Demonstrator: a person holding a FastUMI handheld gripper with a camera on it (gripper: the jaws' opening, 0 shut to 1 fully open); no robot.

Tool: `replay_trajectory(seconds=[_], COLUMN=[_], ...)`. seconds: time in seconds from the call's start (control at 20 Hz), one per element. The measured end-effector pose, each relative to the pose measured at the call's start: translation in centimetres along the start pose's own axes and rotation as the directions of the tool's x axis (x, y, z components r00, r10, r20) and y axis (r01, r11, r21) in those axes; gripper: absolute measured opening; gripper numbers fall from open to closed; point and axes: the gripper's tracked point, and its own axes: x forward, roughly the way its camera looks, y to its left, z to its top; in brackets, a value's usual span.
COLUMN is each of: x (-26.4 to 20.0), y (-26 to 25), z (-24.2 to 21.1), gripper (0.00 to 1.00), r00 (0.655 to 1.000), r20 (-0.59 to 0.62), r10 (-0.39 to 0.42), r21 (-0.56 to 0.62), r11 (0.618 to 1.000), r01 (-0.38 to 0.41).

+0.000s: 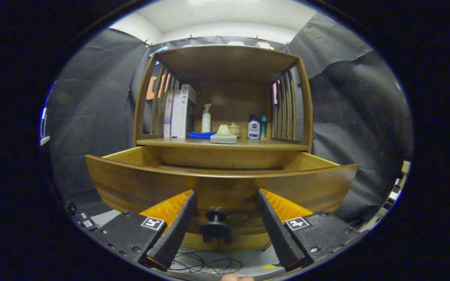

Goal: Pull open the drawer, take out the items inside it, and place them on the countertop above the cabinet.

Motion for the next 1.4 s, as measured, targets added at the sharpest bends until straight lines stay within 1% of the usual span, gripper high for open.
replay_trajectory(seconds=[0.55,0.75,0.9,1.05,1.4], x=[0.3,2.5,4.0,5.1,9.3], y=[0.7,0.7,0.8,1.1,1.1], z=[0.4,0.7,1.8,2.0,2.4], gripper=[0.96,0.96,0.96,0.96,0.96], r00=[1.0,1.0,1.0,1.0,1.0], r20=[0.008,-0.01,0.003,-0.007,-0.017], r10=[-0.014,-0.011,-0.007,-0.015,-0.017], r21=[-0.017,-0.013,-0.012,0.003,0.009], r11=[1.0,1.0,1.0,1.0,1.0], r01=[0.014,0.011,0.007,0.015,0.017])
